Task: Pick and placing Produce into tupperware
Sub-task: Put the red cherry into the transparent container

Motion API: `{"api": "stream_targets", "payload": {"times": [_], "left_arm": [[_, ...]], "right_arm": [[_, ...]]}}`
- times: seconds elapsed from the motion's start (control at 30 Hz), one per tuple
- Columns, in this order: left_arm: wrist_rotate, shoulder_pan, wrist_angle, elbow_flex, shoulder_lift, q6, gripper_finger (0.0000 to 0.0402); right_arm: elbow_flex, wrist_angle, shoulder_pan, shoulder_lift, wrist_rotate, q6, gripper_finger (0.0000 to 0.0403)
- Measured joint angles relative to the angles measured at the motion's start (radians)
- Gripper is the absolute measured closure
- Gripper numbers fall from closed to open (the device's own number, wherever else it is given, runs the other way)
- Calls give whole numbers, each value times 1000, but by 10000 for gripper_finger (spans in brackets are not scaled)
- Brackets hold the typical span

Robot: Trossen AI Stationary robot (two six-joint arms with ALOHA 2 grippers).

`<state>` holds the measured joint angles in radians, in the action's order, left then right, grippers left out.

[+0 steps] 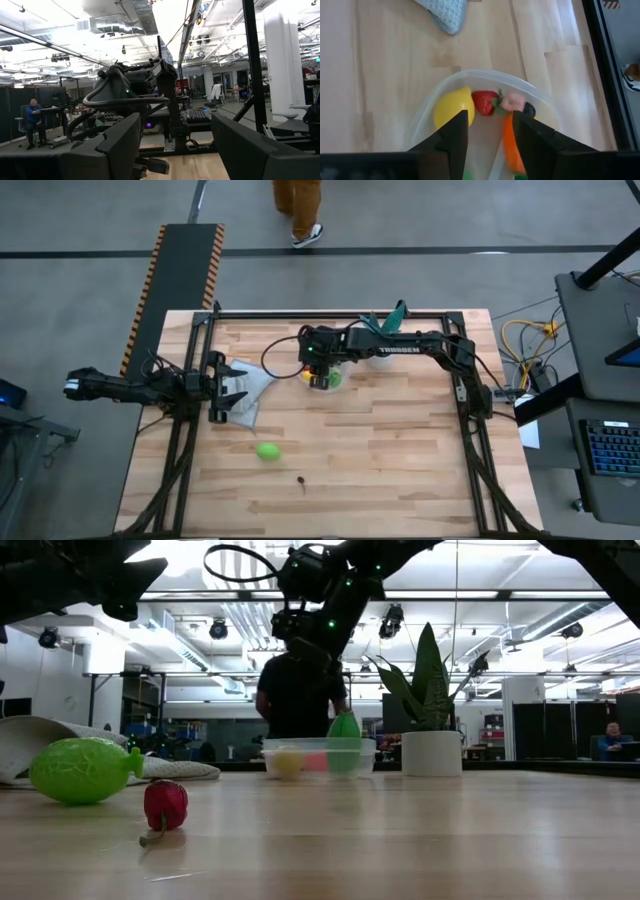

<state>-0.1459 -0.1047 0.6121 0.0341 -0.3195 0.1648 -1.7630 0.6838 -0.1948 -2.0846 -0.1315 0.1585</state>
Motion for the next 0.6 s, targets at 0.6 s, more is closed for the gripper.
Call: {"api": "stream_targets", "payload": {"times": [0.6], "left_arm": [[0,0,0,0,0,0,171]], "right_arm": [[0,31,221,57,130,-132,259]]}}
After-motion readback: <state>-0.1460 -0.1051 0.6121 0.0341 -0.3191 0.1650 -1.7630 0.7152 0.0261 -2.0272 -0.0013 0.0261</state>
